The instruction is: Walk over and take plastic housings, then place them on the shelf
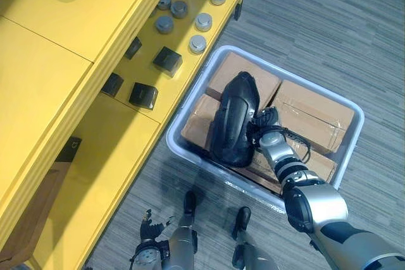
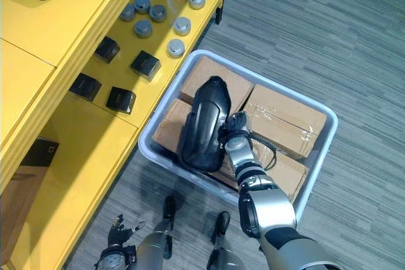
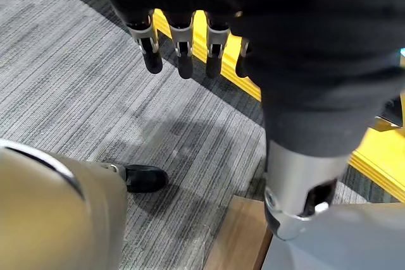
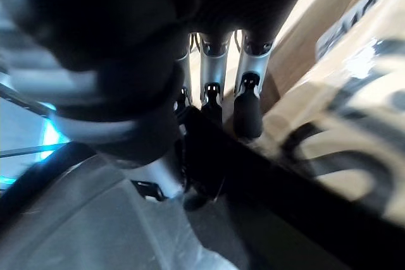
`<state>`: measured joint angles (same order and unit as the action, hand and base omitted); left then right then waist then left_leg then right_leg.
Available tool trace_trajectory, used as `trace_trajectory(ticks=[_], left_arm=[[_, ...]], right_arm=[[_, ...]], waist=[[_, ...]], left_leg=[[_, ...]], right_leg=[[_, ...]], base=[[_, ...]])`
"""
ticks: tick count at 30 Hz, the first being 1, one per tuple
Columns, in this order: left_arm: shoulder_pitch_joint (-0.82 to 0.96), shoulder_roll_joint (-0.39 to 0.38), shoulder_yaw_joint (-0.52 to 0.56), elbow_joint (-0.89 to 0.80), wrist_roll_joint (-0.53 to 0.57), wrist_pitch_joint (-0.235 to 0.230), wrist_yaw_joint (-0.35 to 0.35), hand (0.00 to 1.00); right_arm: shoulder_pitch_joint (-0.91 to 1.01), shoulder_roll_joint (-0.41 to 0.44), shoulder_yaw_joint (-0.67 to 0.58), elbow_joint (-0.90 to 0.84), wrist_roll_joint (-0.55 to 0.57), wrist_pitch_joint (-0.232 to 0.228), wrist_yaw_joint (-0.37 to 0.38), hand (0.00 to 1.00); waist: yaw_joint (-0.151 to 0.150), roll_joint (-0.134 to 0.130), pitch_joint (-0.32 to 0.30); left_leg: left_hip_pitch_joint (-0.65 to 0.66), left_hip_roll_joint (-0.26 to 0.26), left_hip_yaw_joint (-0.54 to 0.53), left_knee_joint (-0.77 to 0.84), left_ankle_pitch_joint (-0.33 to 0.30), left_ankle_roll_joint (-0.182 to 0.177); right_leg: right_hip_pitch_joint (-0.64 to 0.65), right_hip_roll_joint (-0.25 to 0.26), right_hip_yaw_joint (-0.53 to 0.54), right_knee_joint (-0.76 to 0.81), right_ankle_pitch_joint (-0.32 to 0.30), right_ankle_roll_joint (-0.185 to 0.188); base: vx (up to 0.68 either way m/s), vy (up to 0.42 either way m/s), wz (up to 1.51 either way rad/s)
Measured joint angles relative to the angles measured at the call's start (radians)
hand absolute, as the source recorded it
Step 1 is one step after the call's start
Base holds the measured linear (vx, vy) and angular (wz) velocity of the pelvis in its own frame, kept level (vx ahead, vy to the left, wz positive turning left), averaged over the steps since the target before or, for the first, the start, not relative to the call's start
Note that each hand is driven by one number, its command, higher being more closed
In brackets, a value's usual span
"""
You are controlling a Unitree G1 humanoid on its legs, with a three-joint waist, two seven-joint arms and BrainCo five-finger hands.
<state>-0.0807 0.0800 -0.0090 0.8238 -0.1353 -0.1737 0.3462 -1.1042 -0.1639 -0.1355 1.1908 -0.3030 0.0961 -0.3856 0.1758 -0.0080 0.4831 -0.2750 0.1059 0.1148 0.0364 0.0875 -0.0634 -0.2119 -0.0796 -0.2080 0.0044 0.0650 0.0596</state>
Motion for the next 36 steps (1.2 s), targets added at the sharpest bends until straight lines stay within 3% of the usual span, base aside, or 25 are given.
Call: trace_trajectory(ticks=[4,6,10,16,20,22,25,27,28,30,33,36], left_arm=[[0.015,-0.001,0.000,-0.046,-0.002,0.004,0.000,0.00],[0.050,-0.006,-0.003,-0.192,-0.008,0.011,0.003,0.00],[0.099,-0.019,-0.042,-0.547,0.003,0.004,0.018,0.00],[0.016,-0.013,-0.085,-0.795,-0.003,-0.001,0.003,0.00],[-0.152,0.012,-0.160,-0.805,-0.044,-0.001,-0.020,0.00],[-0.226,0.015,-0.199,-0.792,-0.118,-0.007,-0.032,0.00],[-0.359,0.018,-0.285,-0.656,-0.243,-0.016,-0.063,0.00],[-0.449,0.024,-0.338,-0.493,-0.393,-0.005,-0.101,0.00],[-0.462,0.024,-0.341,-0.461,-0.432,0.001,-0.109,0.00],[-0.497,0.025,-0.339,-0.397,-0.510,0.019,-0.112,0.00],[-0.513,0.026,-0.330,-0.396,-0.530,0.022,-0.105,0.00],[-0.535,0.016,-0.329,-0.396,-0.527,0.022,-0.069,0.00]], right_arm=[[0.009,-0.028,0.071,-0.102,-0.002,0.009,0.004,1.00],[0.043,-0.060,0.148,-0.296,-0.045,0.008,0.007,1.00],[0.123,-0.118,0.160,-0.523,-0.146,0.004,0.006,1.00],[0.229,-0.132,0.182,-0.636,-0.219,0.003,0.007,1.00],[0.242,-0.130,0.220,-0.709,-0.242,0.001,0.007,1.00],[0.240,-0.112,0.230,-0.725,-0.253,0.000,0.007,1.00],[0.239,-0.101,0.272,-0.746,-0.257,-0.001,0.007,1.00],[0.234,-0.085,0.309,-0.749,-0.257,-0.001,0.008,1.00],[0.233,-0.075,0.313,-0.749,-0.257,-0.001,0.008,0.00],[0.233,-0.053,0.314,-0.749,-0.256,-0.001,0.008,0.00],[0.233,-0.050,0.303,-0.741,-0.246,0.002,0.008,0.00],[0.208,-0.009,0.193,-0.622,-0.177,0.020,-0.004,0.00]], waist=[[-0.018,-0.001,0.001],[-0.031,-0.002,0.002],[-0.041,-0.002,0.002],[-0.085,-0.002,0.001],[-0.100,-0.001,0.000],[-0.110,-0.001,-0.006],[-0.114,-0.001,-0.015],[-0.129,-0.002,-0.025],[-0.136,-0.002,-0.028],[-0.152,-0.002,-0.029],[-0.162,-0.002,-0.029],[-0.160,-0.001,-0.031]], left_leg=[[0.002,0.000,0.002,-0.003,0.004,0.000],[0.006,0.000,0.004,-0.004,0.006,0.000],[0.013,-0.002,0.004,-0.006,0.008,0.003],[0.029,-0.005,0.013,-0.021,0.019,0.005],[0.048,-0.004,0.018,-0.035,0.031,0.005],[0.053,-0.005,0.020,-0.036,0.033,0.005],[0.056,-0.003,0.026,-0.036,0.037,0.005],[0.058,-0.002,0.028,-0.039,0.041,0.005],[0.058,-0.002,0.028,-0.039,0.042,0.005],[0.063,-0.001,0.041,-0.040,0.044,0.005],[0.065,0.000,0.050,-0.041,0.046,0.003],[0.068,0.002,0.054,-0.041,0.051,-0.001]], right_leg=[[-0.001,0.000,0.002,0.000,0.004,-0.004],[0.000,0.000,0.005,-0.001,0.006,-0.006],[0.006,-0.001,0.005,-0.002,0.012,-0.005],[0.021,-0.002,0.007,-0.019,0.024,-0.006],[0.029,0.000,0.010,-0.019,0.028,-0.011],[0.033,0.000,0.011,-0.019,0.030,-0.013],[0.033,0.001,0.018,-0.021,0.035,-0.020],[0.033,0.003,0.023,-0.023,0.039,-0.023],[0.033,0.003,0.023,-0.023,0.040,-0.023],[0.031,0.004,0.031,-0.023,0.044,-0.024],[0.028,0.005,0.039,-0.023,0.051,-0.024],[0.027,0.008,0.052,-0.023,0.058,-0.027]], base=[[-0.04,0.018,-0.02],[-0.05,0.030,-0.03],[-0.03,0.027,0.00],[-0.04,0.040,-0.03],[-0.06,0.032,-0.04],[-0.05,0.041,-0.03],[-0.05,0.041,-0.06],[-0.05,0.040,-0.03],[-0.05,0.051,-0.04],[-0.05,0.054,-0.13],[-0.04,0.038,-0.12],[-0.06,0.045,-0.08]])
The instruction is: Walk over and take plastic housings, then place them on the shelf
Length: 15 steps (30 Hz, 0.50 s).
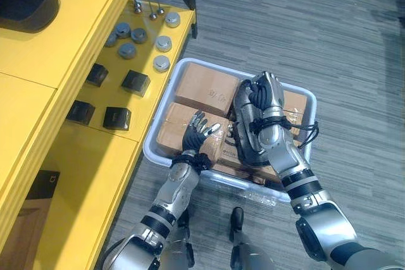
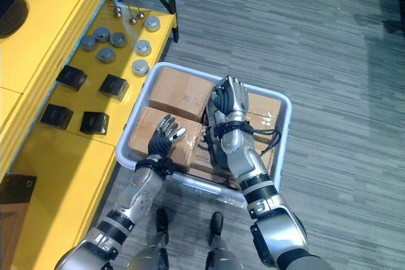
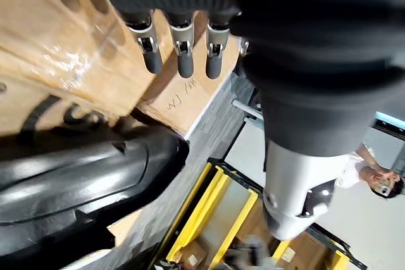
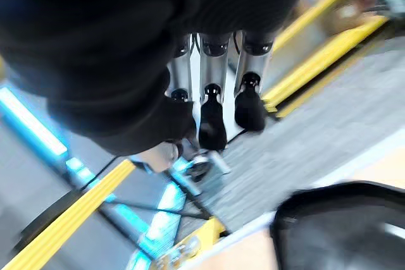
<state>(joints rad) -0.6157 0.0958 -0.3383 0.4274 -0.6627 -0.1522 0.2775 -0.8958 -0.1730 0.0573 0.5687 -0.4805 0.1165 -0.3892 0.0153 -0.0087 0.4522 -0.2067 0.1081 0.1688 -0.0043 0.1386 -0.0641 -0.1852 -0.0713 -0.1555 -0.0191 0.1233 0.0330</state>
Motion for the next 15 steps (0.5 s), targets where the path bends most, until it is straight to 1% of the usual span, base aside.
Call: trace_trajectory(ticks=[1,2,4,7,10,11,12,15], left_arm=[[0.000,-0.006,0.005,-0.010,0.004,0.000,0.009,0.00],[0.004,-0.008,0.006,-0.026,0.035,0.000,0.025,0.00],[0.025,-0.008,0.009,-0.072,0.073,0.001,0.043,0.00],[0.130,-0.012,0.001,-0.196,0.124,0.000,0.052,0.00],[0.208,-0.021,-0.026,-0.247,0.159,0.000,0.053,0.00],[0.235,-0.024,-0.040,-0.254,0.171,0.001,0.052,0.00],[0.253,-0.027,-0.045,-0.259,0.178,0.001,0.050,0.00],[0.285,-0.041,-0.058,-0.263,0.199,0.001,0.044,0.00]], right_arm=[[-0.017,0.011,-0.057,0.067,0.023,0.011,-0.005,0.00],[-0.024,0.013,-0.101,0.114,0.041,0.023,-0.018,0.00],[-0.033,0.012,-0.157,0.176,0.054,0.031,-0.035,0.00],[-0.048,-0.015,-0.237,0.279,0.094,0.037,-0.065,0.00],[-0.053,-0.076,-0.267,0.329,0.114,0.038,-0.093,0.00],[-0.059,-0.103,-0.276,0.352,0.115,0.037,-0.102,0.00],[-0.062,-0.129,-0.284,0.370,0.117,0.037,-0.106,0.00],[-0.078,-0.173,-0.293,0.441,0.118,0.036,-0.109,0.00]], waist=[[0.003,0.000,0.000],[0.004,0.000,0.000],[0.003,0.000,0.000],[0.004,0.003,0.000],[0.013,0.018,0.000],[0.017,0.027,-0.002],[0.018,0.039,0.001],[0.026,0.055,0.006]], left_leg=[[-0.002,0.001,0.004,-0.001,0.003,-0.001],[-0.009,0.000,0.005,-0.001,0.007,0.000],[-0.021,-0.001,0.005,-0.003,0.014,0.004],[-0.038,-0.003,0.000,-0.003,0.017,0.008],[-0.062,-0.006,-0.014,-0.003,0.021,0.011],[-0.074,-0.008,-0.021,-0.003,0.022,0.012],[-0.082,-0.012,-0.031,-0.003,0.025,0.015],[-0.091,-0.021,-0.036,-0.004,0.028,0.019]], right_leg=[[-0.005,0.001,0.004,0.000,0.004,-0.001],[-0.012,0.000,0.004,0.000,0.007,-0.002],[-0.026,0.000,0.004,0.001,0.013,-0.003],[-0.039,-0.002,0.001,0.001,0.018,-0.002],[-0.053,-0.004,-0.017,-0.003,0.021,-0.001],[-0.061,-0.006,-0.022,-0.004,0.022,0.001],[-0.062,-0.008,-0.028,-0.009,0.024,0.003],[-0.065,-0.016,-0.038,-0.013,0.027,0.007]], base=[[-0.07,0.045,-0.06],[-0.07,0.045,-0.05],[-0.07,0.047,-0.02],[-0.05,0.056,0.04],[-0.02,0.054,0.15],[0.00,0.060,0.19],[0.00,0.063,0.20],[0.01,0.067,0.11]])
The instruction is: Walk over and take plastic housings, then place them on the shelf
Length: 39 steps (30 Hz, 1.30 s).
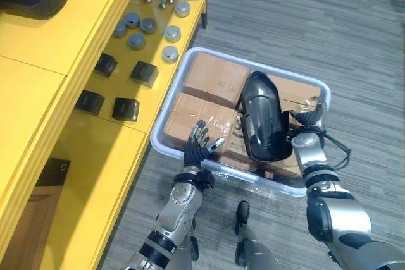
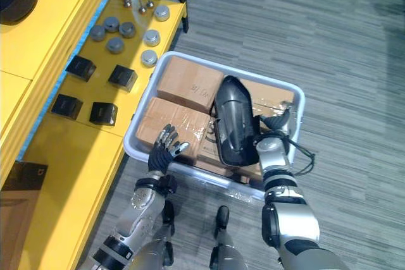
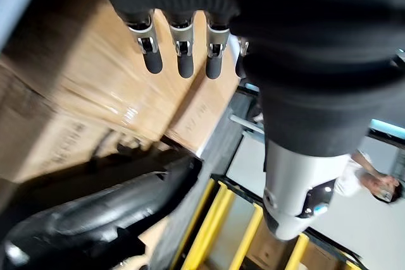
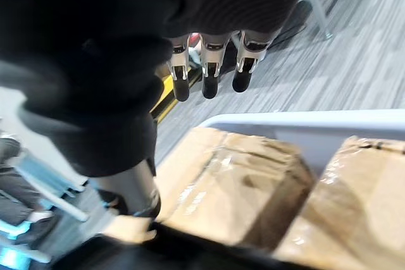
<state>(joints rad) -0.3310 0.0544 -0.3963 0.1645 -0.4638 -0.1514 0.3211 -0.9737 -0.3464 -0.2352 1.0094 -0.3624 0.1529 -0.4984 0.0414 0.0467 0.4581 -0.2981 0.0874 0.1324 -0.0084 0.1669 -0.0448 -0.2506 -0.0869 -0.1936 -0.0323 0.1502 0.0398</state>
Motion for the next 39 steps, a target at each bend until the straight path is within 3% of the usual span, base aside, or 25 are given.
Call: trace_trajectory(ticks=[5,9,10,18,25,28,35,39], left_arm=[[0.016,-0.005,-0.024,-0.011,0.018,0.000,-0.022,0.00],[0.017,-0.013,-0.022,-0.011,0.018,-0.001,-0.031,0.00],[0.017,-0.013,-0.022,-0.011,0.018,-0.001,-0.036,0.00],[0.019,-0.016,0.006,-0.008,0.022,-0.001,-0.049,0.00],[-0.009,-0.022,0.014,0.000,0.020,0.000,-0.050,0.00],[-0.070,-0.022,0.013,0.058,0.011,0.000,-0.051,0.00],[-0.303,-0.026,-0.023,0.356,-0.152,0.003,-0.071,0.00],[-0.396,-0.032,-0.002,0.485,-0.214,0.006,-0.064,0.00]], right_arm=[[-0.011,-0.023,0.033,0.089,0.002,-0.006,0.005,0.00],[-0.020,-0.068,0.077,0.146,0.020,-0.040,0.029,0.00],[-0.022,-0.095,0.105,0.158,0.024,-0.051,0.044,1.00],[-0.027,-0.198,0.206,0.201,0.015,-0.075,0.093,1.00],[-0.021,-0.201,0.209,0.173,-0.039,-0.062,0.088,1.00],[0.008,-0.182,0.276,0.055,-0.078,-0.052,0.094,1.00],[0.031,-0.072,0.400,-0.285,-0.163,-0.047,0.084,1.00],[0.033,-0.006,0.436,-0.384,-0.184,-0.047,0.065,1.00]], waist=[[0.002,0.007,0.000],[0.006,0.019,0.005],[0.013,0.020,0.005],[0.024,0.025,0.006],[0.021,0.026,0.006],[0.011,0.026,0.006],[-0.028,0.023,0.005],[-0.044,0.000,-0.006]], left_leg=[[-0.033,-0.010,-0.009,0.000,0.003,0.004],[-0.047,-0.017,-0.018,0.001,0.004,0.006],[-0.052,-0.018,-0.019,0.001,0.005,0.007],[-0.064,-0.020,-0.027,-0.004,0.010,0.013],[-0.055,-0.022,-0.030,-0.023,0.026,0.016],[-0.041,-0.022,-0.029,-0.024,0.027,0.016],[0.007,-0.018,-0.007,-0.044,0.034,0.016],[0.043,-0.012,0.032,-0.060,0.034,0.015]], right_leg=[[-0.022,-0.007,-0.006,-0.013,0.008,0.010],[-0.029,-0.013,-0.009,-0.017,0.012,0.017],[-0.033,-0.014,-0.009,-0.017,0.014,0.019],[-0.044,-0.017,-0.015,-0.013,0.015,0.021],[-0.043,-0.015,-0.020,-0.013,0.015,0.021],[-0.030,-0.015,-0.018,-0.013,0.015,0.021],[-0.002,-0.012,-0.005,-0.016,0.022,0.013],[0.007,-0.005,0.029,-0.016,0.024,0.009]], base=[[0.01,0.069,0.07],[0.00,0.059,0.07],[-0.01,0.063,0.04],[0.00,0.060,0.02],[0.02,0.054,0.02],[0.01,0.065,-0.02],[0.01,0.058,-0.08],[0.02,0.054,-0.26]])
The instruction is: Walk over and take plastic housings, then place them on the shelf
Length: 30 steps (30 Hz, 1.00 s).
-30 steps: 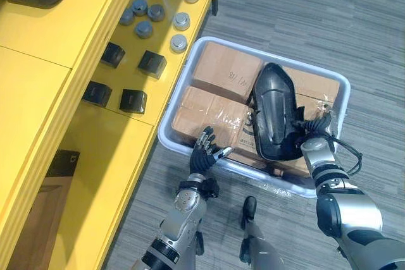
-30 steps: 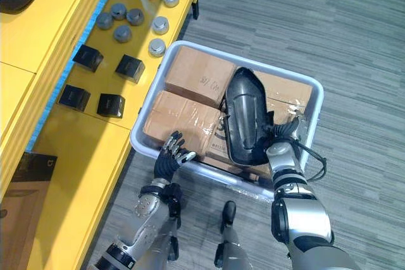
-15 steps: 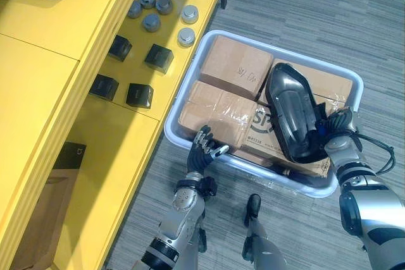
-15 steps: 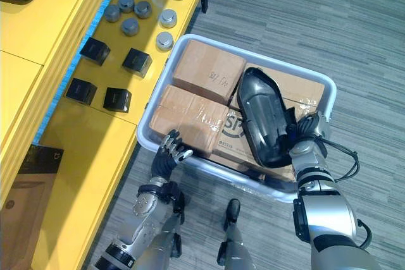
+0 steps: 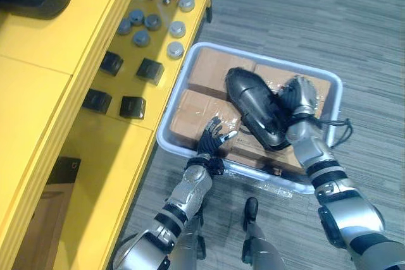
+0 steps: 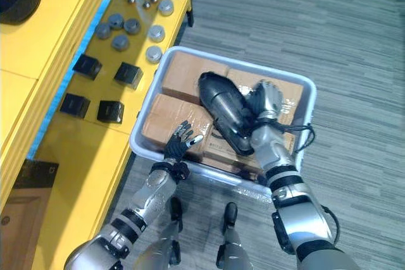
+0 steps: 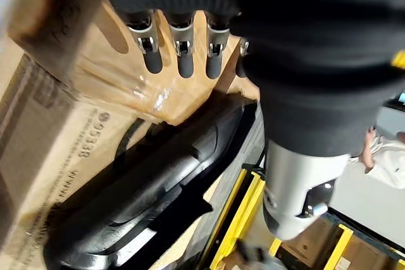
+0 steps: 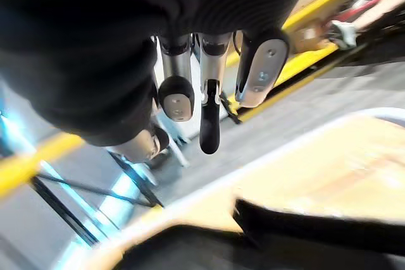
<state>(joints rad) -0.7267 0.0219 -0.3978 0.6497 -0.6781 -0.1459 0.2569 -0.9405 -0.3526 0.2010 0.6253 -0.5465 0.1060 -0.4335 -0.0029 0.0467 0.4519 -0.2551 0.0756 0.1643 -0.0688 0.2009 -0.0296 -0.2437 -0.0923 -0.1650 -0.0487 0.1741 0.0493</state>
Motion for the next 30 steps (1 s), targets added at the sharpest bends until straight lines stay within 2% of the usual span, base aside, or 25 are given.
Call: trace_trajectory(ticks=[3,7,8,13,16,18,22,25,30], left_arm=[[-0.048,-0.004,0.022,0.096,-0.049,0.002,0.011,0.00],[-0.065,-0.010,0.060,0.132,-0.075,0.002,0.027,0.00],[-0.067,-0.010,0.067,0.134,-0.076,0.002,0.037,0.00],[-0.066,-0.010,0.090,0.136,-0.073,0.001,0.072,0.00],[-0.021,-0.011,0.085,0.054,-0.055,-0.004,0.100,0.00],[0.041,-0.012,0.066,-0.052,-0.017,-0.021,0.111,0.00],[0.240,-0.011,0.002,-0.260,0.087,-0.031,0.118,0.00],[0.326,-0.010,-0.027,-0.316,0.137,-0.030,0.110,0.00],[0.422,-0.008,-0.097,-0.415,0.194,-0.028,0.060,0.00]], right_arm=[[0.000,0.061,0.017,-0.021,0.001,0.000,-0.009,1.00],[0.000,0.098,0.019,-0.023,0.002,-0.001,-0.018,1.00],[0.001,0.099,0.019,-0.023,0.003,-0.001,-0.018,0.00],[-0.004,0.104,0.016,-0.012,0.006,-0.001,-0.018,0.00],[-0.090,0.105,-0.043,0.176,0.058,-0.004,-0.019,0.00],[-0.137,0.082,-0.086,0.267,0.096,0.000,-0.020,0.00],[-0.173,-0.014,-0.125,0.408,0.114,0.003,-0.019,0.00],[-0.192,-0.072,-0.129,0.464,0.114,0.003,-0.019,0.00],[-0.211,-0.168,-0.144,0.494,0.114,-0.008,-0.019,0.00]], waist=[[-0.019,-0.032,-0.011],[-0.032,-0.043,-0.013],[-0.034,-0.044,-0.013],[-0.033,-0.052,-0.013],[-0.024,-0.053,-0.013],[-0.004,-0.053,-0.013],[0.034,-0.051,-0.012],[0.050,-0.047,-0.010],[0.082,-0.017,0.007]], left_leg=[[0.020,0.005,0.028,-0.005,-0.002,-0.003],[0.040,0.010,0.052,-0.008,-0.005,-0.006],[0.041,0.012,0.052,-0.008,-0.005,-0.006],[0.048,0.021,0.053,-0.008,-0.004,-0.008],[0.036,0.022,0.048,-0.007,-0.002,-0.010],[0.010,0.022,0.043,-0.007,0.000,-0.013],[-0.045,0.021,-0.010,-0.006,0.012,-0.017],[-0.068,0.015,-0.036,-0.005,0.015,-0.015],[-0.097,-0.003,-0.060,-0.006,0.021,-0.007]], right_leg=[[0.002,0.003,0.027,0.001,0.002,-0.003],[0.006,0.009,0.049,0.001,0.005,-0.006],[0.007,0.011,0.050,0.001,0.006,-0.007],[0.016,0.020,0.050,-0.003,0.010,-0.012],[0.006,0.020,0.045,-0.002,0.011,-0.014],[-0.017,0.020,0.042,0.000,0.012,-0.015],[-0.039,0.021,-0.009,-0.010,0.013,-0.016],[-0.047,0.017,-0.035,-0.013,0.011,-0.014],[-0.064,0.000,-0.052,-0.011,0.007,-0.006]], base=[[0.01,0.046,-0.27],[0.01,0.052,-0.20],[0.01,0.039,-0.05],[0.01,0.042,-0.02],[0.00,0.062,0.05],[0.00,0.064,0.09],[0.03,0.078,0.31],[0.03,0.088,0.30],[0.01,0.109,0.17]])
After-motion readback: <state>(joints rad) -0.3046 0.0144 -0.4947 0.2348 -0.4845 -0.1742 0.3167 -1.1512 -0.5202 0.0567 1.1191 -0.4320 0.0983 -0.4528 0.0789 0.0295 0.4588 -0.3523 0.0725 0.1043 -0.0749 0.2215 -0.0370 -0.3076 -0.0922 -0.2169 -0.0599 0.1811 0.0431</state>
